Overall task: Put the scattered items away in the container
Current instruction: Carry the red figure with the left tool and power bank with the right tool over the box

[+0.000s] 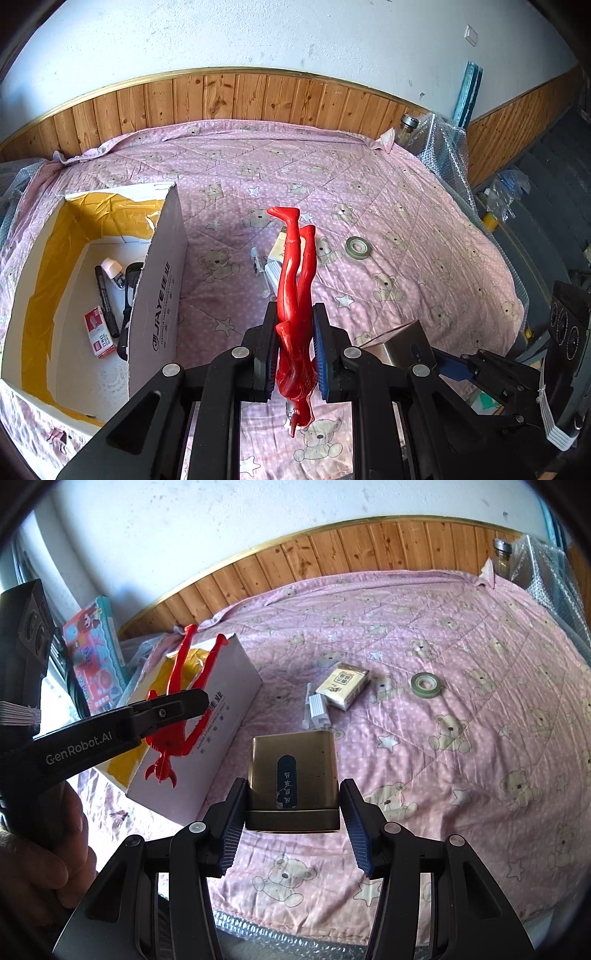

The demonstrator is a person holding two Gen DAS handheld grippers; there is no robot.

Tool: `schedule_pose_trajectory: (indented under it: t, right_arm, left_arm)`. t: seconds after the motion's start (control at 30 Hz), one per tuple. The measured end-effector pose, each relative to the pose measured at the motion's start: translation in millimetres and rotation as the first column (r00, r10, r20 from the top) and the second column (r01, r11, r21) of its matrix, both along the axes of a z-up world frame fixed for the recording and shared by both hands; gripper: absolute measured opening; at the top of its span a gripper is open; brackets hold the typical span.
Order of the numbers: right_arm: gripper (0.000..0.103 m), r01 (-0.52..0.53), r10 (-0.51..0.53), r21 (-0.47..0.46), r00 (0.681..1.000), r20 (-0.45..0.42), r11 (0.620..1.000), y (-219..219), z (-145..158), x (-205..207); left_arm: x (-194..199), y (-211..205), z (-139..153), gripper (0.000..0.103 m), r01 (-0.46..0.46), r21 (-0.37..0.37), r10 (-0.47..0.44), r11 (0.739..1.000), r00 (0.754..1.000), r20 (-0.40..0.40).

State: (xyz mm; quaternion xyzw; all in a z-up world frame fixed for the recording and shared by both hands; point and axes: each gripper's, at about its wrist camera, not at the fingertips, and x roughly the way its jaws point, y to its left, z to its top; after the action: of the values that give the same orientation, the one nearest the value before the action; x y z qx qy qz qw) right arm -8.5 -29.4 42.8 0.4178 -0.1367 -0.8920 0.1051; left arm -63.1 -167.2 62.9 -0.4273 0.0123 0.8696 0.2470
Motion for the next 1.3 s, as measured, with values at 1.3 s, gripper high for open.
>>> schedule_pose_trajectory:
  t: [1.3]
  right_arm:
    - [0.053,-0.139,0.147,0.109,0.987,-0.064,0.984,-81.7,49.4,-2.8]
  left_arm:
    - [3.6,-103.8,18.3,0.018,-0.129,0.164,0.133,0.978,0.991,-0.01]
